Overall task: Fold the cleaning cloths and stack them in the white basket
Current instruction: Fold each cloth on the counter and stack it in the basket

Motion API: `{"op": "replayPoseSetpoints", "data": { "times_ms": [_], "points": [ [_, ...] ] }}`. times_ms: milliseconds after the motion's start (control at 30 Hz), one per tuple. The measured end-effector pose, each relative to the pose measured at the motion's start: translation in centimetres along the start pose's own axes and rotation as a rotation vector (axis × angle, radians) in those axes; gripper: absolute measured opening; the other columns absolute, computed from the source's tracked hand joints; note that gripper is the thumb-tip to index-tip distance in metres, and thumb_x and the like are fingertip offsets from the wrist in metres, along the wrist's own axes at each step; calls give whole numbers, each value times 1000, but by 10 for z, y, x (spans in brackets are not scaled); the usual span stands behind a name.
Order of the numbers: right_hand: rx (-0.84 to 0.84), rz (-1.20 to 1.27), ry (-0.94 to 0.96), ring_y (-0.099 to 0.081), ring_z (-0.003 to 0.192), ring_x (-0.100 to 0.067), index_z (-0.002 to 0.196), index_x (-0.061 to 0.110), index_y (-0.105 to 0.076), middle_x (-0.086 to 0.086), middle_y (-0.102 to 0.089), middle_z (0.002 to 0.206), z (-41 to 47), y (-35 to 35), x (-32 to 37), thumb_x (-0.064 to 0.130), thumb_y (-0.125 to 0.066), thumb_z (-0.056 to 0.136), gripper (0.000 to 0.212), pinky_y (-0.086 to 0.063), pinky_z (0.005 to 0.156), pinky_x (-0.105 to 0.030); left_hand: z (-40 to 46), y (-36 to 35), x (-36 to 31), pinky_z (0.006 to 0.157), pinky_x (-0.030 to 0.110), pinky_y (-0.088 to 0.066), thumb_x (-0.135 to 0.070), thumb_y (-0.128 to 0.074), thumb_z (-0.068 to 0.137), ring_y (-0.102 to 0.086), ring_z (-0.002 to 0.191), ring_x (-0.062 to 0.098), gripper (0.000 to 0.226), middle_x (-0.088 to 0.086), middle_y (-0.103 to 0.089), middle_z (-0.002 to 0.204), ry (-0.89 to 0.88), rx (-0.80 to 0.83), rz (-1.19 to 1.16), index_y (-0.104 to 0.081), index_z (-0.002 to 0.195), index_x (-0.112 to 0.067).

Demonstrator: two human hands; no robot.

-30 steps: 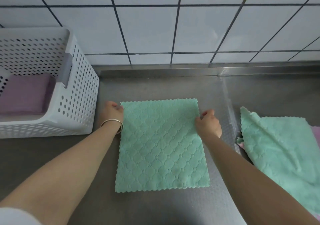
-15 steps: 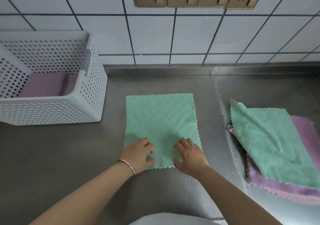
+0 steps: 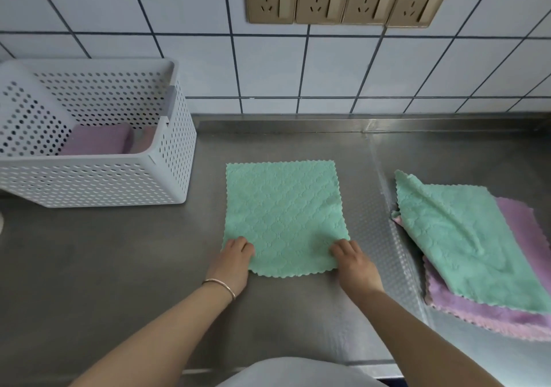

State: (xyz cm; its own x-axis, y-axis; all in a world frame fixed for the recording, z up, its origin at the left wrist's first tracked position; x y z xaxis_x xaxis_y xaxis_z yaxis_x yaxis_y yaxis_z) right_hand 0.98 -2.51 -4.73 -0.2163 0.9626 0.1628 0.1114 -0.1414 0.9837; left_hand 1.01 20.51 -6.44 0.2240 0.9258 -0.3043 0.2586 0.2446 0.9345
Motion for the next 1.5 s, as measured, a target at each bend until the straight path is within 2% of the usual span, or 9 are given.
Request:
{"op": "replayPoseSetpoints", "data": {
  "times_ms": [167, 300, 467, 567, 667, 800, 933, 1067, 1500],
  "points": [
    [163, 121, -135, -63, 90, -23, 97, 16, -71, 0, -67, 99, 11, 10, -22, 8, -59, 85, 19, -51, 72, -32, -5, 30, 16, 78, 26, -41, -16, -51, 91, -58, 98, 23, 17, 2, -63, 102, 76, 123, -135, -66, 98, -16],
    [661, 147, -134, -57, 86, -17, 114, 11, -65, -7, -67, 109, 11, 7, -20, 25, -45, 97, 29, -43, 76, -25, -5, 37, 26, 54, 23, -26, -21, -51, 90, -43, 66, 15, 33, -6, -43, 64, 85, 395, -76, -36, 61, -24],
    [849, 401, -254, -64, 85, -18, 111, 4, -64, -1, -64, 93, 14, 8, -32, 25, -53, 94, 28, -49, 69, -18, 5, 40, 47, 51, 22, -20, -32, -59, 87, -30, 54, 7, 39, -7, -35, 60, 147, 582, -180, -33, 58, -24],
    [744, 508, -372, -64, 83, -17, 103, 2, -64, -6, -66, 96, 35, 14, -46, 32, -50, 95, 34, -50, 69, -19, 25, 51, 61, 51, 23, -21, -38, -61, 86, -33, 60, 10, 36, -6, -39, 66, 256, 460, -328, -36, 63, -24],
    [492, 610, -512, -62, 92, -27, 112, -3, -62, -17, -66, 110, 59, 20, -61, 33, -53, 92, 42, -49, 83, -36, 42, 58, 70, 50, 25, -20, -37, -67, 81, -32, 54, 11, 35, -5, -37, 58, 404, 308, -636, -42, 62, -22],
    [317, 740, -612, -54, 90, -23, 117, 2, -60, -14, -62, 105, 81, 18, -60, 25, -51, 94, 34, -44, 80, -34, 66, 58, 82, 62, 27, -31, -20, -59, 87, -48, 69, 18, 23, 4, -56, 72, 592, 94, -790, -54, 64, -17],
    [217, 731, -665, -48, 77, -22, 96, 4, -57, -9, -54, 82, 96, 12, -59, 20, -47, 93, 19, -35, 63, -30, 89, 55, 86, 70, 27, -36, -16, -49, 89, -59, 90, 32, 16, 18, -67, 100, 685, 17, -660, -62, 84, -10],
    [175, 651, -686, -44, 83, -22, 107, 1, -58, -16, -58, 97, 106, 8, -63, 21, -48, 94, 26, -31, 70, -28, 102, 52, 92, 74, 26, -36, -19, -43, 91, -57, 101, 32, 28, 13, -65, 113, 690, 1, -459, -61, 110, -8],
    [143, 576, -783, -57, 88, -29, 99, 8, -65, -13, -64, 94, 118, -6, -73, 25, -49, 92, 24, -35, 68, -27, 115, 35, 108, 74, 32, -42, -30, -53, 90, -59, 89, 32, 25, 13, -67, 100, 701, 2, -417, -62, 100, -9]
  ]
}}
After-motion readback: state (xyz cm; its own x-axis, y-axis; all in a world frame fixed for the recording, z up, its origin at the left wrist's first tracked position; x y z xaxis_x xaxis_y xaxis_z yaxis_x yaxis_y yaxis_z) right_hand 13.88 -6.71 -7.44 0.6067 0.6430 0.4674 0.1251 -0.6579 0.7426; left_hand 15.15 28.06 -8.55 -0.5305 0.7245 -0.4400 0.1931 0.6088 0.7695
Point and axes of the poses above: each hand's wrist, its own z-axis towards the middle knuckle, its own y-axis out of the back of the hand, x = y × z, the point moved 8 cm from there along z, towards the middle knuckle
